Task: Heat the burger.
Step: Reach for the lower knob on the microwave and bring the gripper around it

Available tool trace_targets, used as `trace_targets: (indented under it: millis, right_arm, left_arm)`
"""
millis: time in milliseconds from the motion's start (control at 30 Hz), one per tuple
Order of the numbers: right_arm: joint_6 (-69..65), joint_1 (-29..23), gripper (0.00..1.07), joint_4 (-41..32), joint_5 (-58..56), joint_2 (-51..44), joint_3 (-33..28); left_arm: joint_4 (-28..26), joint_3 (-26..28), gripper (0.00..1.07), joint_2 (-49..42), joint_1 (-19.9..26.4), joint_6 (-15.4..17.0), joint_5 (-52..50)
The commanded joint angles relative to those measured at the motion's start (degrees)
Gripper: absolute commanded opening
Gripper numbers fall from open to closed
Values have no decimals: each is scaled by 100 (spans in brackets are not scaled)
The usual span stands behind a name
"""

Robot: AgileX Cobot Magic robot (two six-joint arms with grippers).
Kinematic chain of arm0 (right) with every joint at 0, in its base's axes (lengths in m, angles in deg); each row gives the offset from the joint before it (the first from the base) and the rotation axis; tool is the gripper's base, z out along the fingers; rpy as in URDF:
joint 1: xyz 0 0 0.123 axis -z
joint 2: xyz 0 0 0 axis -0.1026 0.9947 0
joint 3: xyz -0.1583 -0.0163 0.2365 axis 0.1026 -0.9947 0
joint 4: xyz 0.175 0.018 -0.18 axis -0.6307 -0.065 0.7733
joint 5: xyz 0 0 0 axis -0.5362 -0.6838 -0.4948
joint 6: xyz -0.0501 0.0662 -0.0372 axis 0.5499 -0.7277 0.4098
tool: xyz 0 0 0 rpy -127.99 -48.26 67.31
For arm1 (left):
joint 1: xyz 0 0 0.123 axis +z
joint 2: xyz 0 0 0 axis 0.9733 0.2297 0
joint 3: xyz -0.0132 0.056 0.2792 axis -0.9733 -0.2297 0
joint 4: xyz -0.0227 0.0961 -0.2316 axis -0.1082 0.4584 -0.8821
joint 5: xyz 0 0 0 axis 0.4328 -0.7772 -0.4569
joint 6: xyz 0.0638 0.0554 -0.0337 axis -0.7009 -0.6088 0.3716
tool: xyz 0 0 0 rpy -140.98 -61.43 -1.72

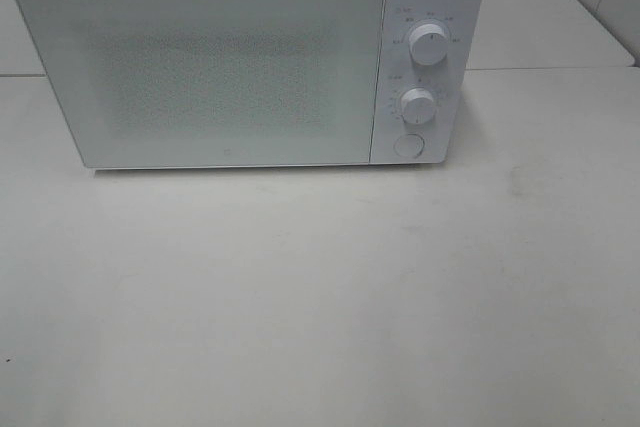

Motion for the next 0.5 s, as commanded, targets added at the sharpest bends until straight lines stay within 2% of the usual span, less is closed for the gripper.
trace_targets:
  millis: [33, 500]
  right_arm:
    - [0, 40, 75, 6, 46, -149, 0]
    - [0, 40, 75, 6, 46, -149, 0]
  left_arm:
    - [-46, -11, 100, -143, -6, 34, -6]
    - [-46, -11, 100, -143, -6, 34, -6]
